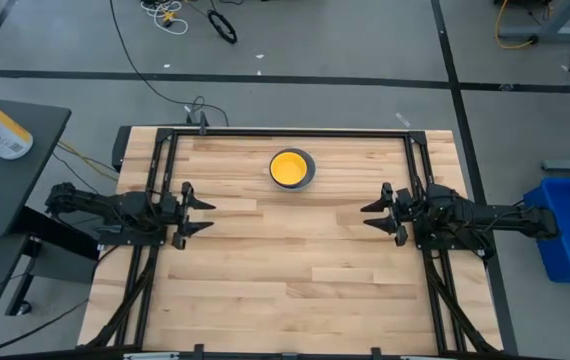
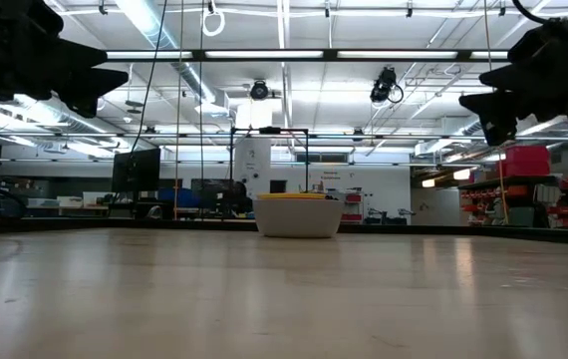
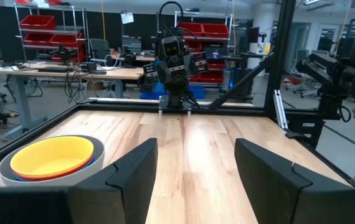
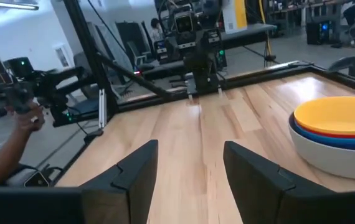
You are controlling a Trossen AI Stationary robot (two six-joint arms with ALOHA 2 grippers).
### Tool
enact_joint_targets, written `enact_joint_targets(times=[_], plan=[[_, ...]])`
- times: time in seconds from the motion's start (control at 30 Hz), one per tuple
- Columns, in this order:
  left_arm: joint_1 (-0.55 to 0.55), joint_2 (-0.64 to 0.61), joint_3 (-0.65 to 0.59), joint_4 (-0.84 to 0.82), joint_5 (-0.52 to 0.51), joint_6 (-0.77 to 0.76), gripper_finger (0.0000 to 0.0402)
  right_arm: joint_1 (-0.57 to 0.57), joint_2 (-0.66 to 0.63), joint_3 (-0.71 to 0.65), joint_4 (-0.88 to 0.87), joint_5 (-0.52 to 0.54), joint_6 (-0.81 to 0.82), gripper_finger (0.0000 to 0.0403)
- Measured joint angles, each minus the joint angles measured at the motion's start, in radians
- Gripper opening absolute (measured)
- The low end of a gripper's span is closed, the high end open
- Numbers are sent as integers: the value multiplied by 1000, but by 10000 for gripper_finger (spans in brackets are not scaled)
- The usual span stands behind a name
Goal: Nest bowls inside each other
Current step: Return to Home Position
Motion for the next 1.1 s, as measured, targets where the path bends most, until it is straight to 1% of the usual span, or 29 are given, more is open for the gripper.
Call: enact_joint_targets(times=[0.17, 0.2, 0.3, 0.33, 0.37, 0.43, 0.47, 0.5, 0.63, 0.73, 0.97, 1.1], plan=[[0, 0, 0, -6, 0, -2, 222, 0, 0, 0, 17, -12, 26, 193], [0, 0, 0, -7, 0, -4, 222, 1, 1, -2, 42, -51, -1, 193], [0, 0, 0, -10, 0, -6, 222, 16, -5, -3, 163, -275, -95, 190], [0, 0, 1, -11, 0, -6, 222, 23, -11, -3, 207, -330, -113, 190], [0, 0, 1, -13, 0, -7, 222, 30, -19, -3, 242, -372, -126, 189], [0, 0, 1, -15, 0, -7, 222, 45, -36, -3, 260, -394, -139, 188], [0, 0, 1, -15, 0, -7, 222, 53, -45, -3, 249, -380, -140, 188], [0, 0, 1, -16, 0, -7, 222, 60, -52, -3, 228, -342, -141, 188], [0, 0, 1, -18, 2, -7, 222, 101, -60, -3, 104, -117, -151, 190], [0, 0, 1, -19, 2, -7, 222, 140, -61, -3, 70, -17, -180, 194], [0, 3, 1, -23, 5, -6, 222, 262, -61, -3, -22, 149, -257, 196], [0, 3, 1, -24, 5, -4, 222, 334, -61, -3, -67, 120, -285, 192]])
